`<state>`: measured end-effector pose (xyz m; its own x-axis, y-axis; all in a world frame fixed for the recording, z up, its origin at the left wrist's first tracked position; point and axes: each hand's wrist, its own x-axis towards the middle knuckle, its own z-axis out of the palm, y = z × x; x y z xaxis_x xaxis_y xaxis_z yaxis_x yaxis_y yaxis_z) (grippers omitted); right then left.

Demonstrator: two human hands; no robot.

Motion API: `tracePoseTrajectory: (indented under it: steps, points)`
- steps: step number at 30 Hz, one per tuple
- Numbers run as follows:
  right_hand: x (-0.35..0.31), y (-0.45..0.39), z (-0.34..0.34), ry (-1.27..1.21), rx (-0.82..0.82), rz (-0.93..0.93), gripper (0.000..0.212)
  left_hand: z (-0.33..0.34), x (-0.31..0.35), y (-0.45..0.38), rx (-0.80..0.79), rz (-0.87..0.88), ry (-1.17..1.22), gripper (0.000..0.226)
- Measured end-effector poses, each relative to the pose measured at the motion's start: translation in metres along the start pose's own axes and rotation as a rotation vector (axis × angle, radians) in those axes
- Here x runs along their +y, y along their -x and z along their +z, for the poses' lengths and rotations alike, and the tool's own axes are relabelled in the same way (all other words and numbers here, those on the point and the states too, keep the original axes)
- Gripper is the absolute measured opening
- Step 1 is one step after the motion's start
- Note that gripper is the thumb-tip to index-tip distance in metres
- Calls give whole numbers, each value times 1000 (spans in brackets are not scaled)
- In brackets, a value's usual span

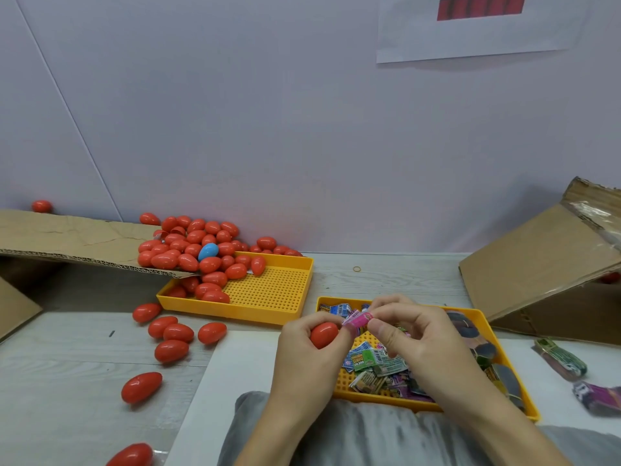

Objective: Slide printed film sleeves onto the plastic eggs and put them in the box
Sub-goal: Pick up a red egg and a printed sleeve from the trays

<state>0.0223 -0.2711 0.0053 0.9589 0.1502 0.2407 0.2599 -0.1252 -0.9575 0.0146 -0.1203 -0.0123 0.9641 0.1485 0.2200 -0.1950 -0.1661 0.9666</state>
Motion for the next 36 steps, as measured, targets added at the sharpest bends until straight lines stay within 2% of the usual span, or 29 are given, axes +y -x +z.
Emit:
tracePoseTrajectory:
  steps: [3,10,14,16,20,24,29,33,36]
  points:
    - [0,1,1,33,9,10,14,0,2,-1,-25,-29,-26,21]
    - [7,-3,-8,33,164,72,11,13,19,-23,-103,-183,-125,25]
    - [11,-4,-16,-6,292,99,13,29,19,-24,-90,-222,-37,16]
    - [13,-6,-19,-12,332,112,11,33,13,-20,-102,-226,40,18]
    - [19,-7,-25,6,347,122,12,33,1,-18,-199,-208,88,28]
    - [23,-7,-26,2,335,122,14,35,-6,-17,-216,-205,155,15]
    - [24,-8,-26,19,319,63,12,38,-11,-15,-242,-144,234,8]
    - [26,-8,-26,31,281,11,10,38,-12,-18,-236,-108,305,9]
    - [28,-8,-25,66,275,-25,12,38,-13,-18,-239,-58,268,13]
